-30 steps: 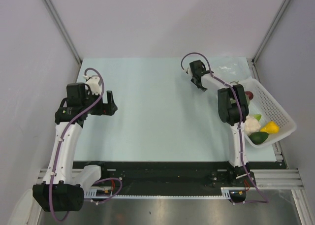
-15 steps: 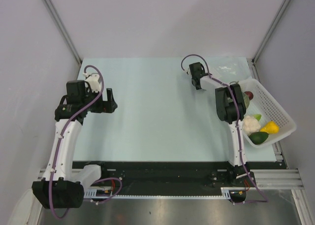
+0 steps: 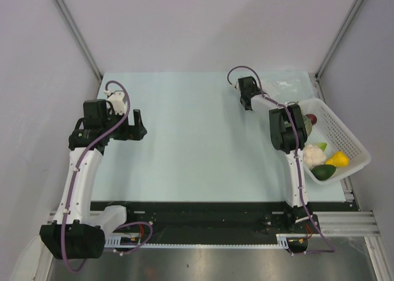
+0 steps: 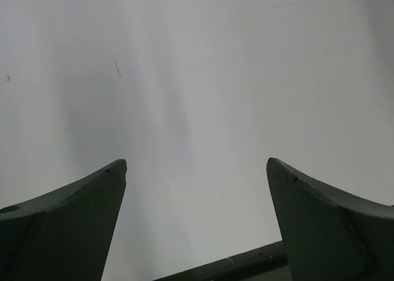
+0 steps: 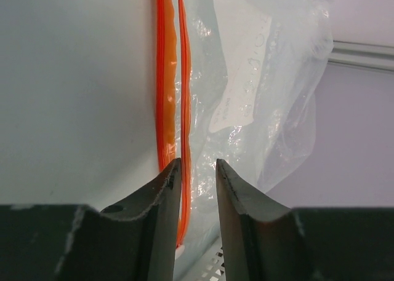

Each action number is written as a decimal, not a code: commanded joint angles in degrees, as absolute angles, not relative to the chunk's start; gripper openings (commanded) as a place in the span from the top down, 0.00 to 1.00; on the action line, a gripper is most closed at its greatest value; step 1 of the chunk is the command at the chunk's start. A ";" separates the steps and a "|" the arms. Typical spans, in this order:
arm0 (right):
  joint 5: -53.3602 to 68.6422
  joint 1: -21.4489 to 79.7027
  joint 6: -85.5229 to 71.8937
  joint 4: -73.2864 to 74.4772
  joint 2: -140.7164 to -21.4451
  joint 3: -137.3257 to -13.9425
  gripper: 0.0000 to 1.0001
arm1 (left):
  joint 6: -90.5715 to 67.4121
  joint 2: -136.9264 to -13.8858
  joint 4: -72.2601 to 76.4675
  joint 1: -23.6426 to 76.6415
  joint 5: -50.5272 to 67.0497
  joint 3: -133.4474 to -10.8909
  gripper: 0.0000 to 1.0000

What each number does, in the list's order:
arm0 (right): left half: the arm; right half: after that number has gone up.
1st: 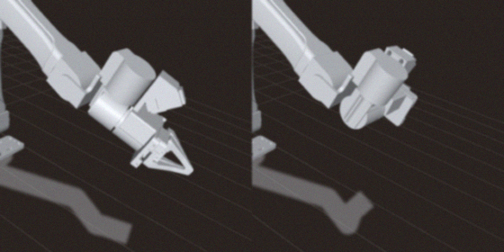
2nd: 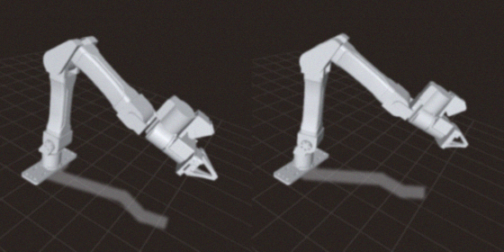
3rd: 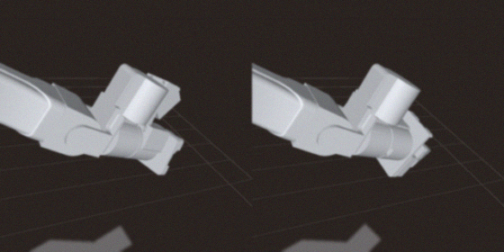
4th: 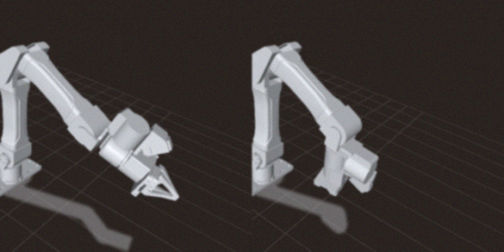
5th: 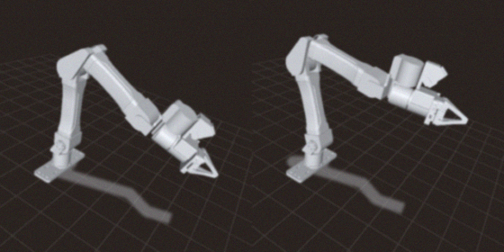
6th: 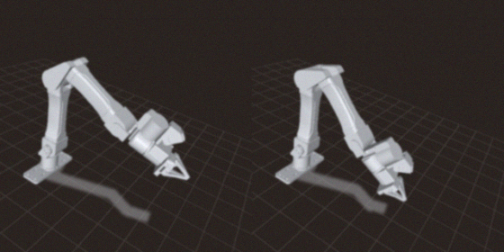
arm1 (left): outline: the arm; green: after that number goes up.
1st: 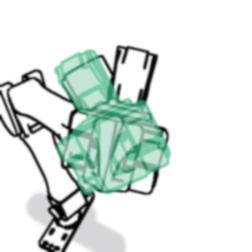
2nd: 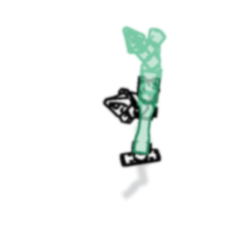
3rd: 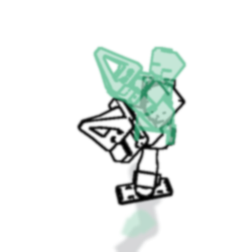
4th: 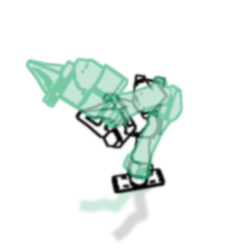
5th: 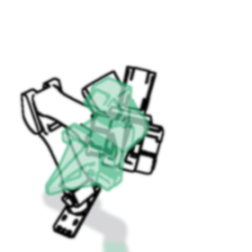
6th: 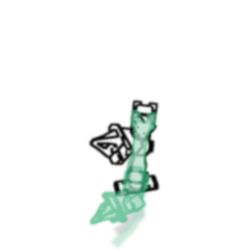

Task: Place the food in the zip-top bag and seal the zipper
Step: Pick up the zipper food storage bag at the center of the board.

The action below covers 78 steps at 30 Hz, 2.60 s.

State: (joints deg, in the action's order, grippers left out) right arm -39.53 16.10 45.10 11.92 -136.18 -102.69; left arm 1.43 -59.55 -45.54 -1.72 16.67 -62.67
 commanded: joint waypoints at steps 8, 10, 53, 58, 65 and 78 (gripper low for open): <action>-42.45 14.94 48.51 2.91 -138.95 -103.18 0.66 | 0.35 -60.21 -43.68 -1.58 15.99 -66.62 0.00; -42.54 14.77 48.78 1.33 -139.30 -103.36 0.67 | 0.44 -60.03 -43.33 -1.58 16.17 -66.80 0.00; 44.03 25.92 -26.06 33.06 -89.85 -101.10 1.00 | -4.66 -53.70 -43.67 -1.58 26.54 -78.39 0.00; 42.46 26.37 -40.23 21.19 -81.92 -83.54 1.00 | -3.51 -54.75 -46.32 -0.97 28.21 -79.89 0.00; 37.45 31.54 -52.03 6.79 -77.69 -75.16 1.00 | -6.41 -57.39 -45.09 2.54 30.32 -78.40 0.00; 20.50 39.46 -39.29 15.55 -79.45 -73.92 1.00 | -17.84 -64.51 -36.57 19.06 22.07 -74.97 0.02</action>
State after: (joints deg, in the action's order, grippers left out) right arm 28.16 36.29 -43.53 14.79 -79.96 -73.82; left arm -12.60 -64.38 -40.75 16.10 25.98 -75.61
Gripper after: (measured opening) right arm 0.011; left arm 0.991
